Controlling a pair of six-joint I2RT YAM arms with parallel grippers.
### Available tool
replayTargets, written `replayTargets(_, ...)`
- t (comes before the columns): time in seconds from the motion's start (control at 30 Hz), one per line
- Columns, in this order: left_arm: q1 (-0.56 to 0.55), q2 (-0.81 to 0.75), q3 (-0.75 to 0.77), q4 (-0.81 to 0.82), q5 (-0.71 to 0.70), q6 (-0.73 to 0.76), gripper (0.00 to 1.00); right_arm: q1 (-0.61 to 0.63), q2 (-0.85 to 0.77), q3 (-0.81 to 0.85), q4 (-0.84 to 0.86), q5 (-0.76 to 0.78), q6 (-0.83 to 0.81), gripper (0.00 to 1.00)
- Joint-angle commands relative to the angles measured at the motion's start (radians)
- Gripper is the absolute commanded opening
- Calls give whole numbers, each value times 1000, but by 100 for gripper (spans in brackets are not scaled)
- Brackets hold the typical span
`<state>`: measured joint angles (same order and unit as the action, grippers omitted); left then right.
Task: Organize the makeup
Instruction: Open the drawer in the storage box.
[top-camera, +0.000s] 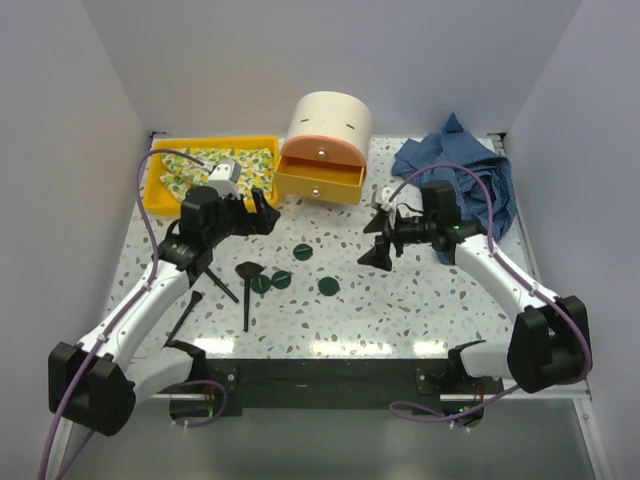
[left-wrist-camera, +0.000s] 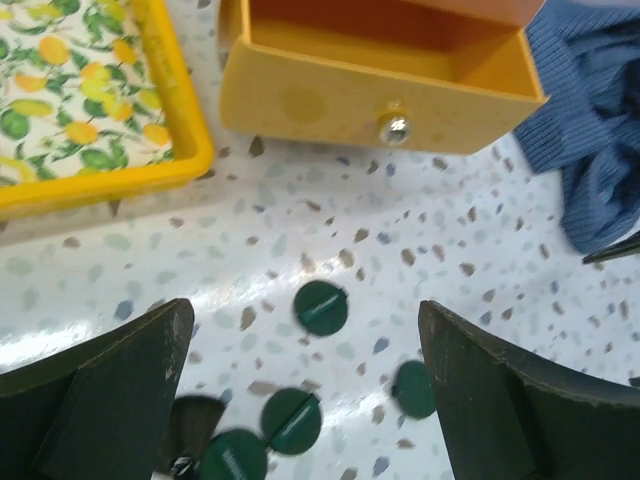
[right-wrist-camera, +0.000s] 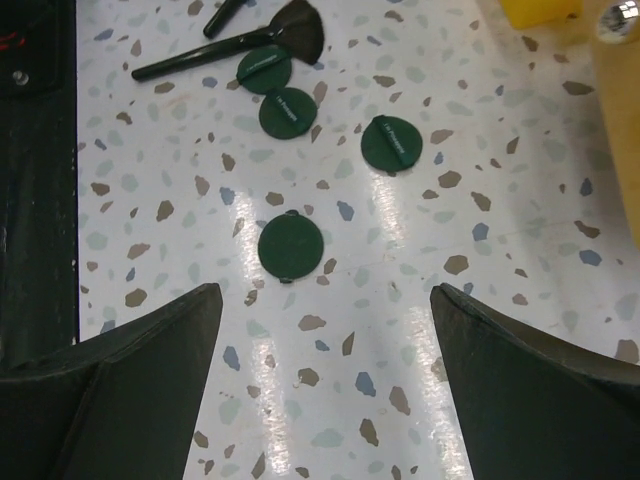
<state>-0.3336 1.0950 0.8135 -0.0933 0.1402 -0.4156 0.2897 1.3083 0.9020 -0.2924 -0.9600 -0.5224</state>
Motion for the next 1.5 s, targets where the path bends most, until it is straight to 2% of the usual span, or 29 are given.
replayTargets(0.0,11,-99,32,-218,-59,204,100,89,34,63,-93,130,-128,87)
replayTargets(0.1,11,-153,7,-243,-169,297,100,155,74,89,-137,190,-155,85)
replayTargets(0.17,11,-181,-49,-221,-218,291,100,184,98,107,-165,247,-180,84)
replayTargets(0.27,11,-201,-80,-180,-160,296,100,221,132,127,-185,308,-189,81)
replayTargets(0.6,11,-211,-74,-195,-185,293,100,285,235,202,-254,434,-218,77)
replayTargets(1.03,13,-227,-77,-197,-186,290,100,296,348,284,-297,461,-191,65)
replayTargets(1.47,11,-228,-80,-197,-180,288,100,312,460,348,-281,518,-87,59)
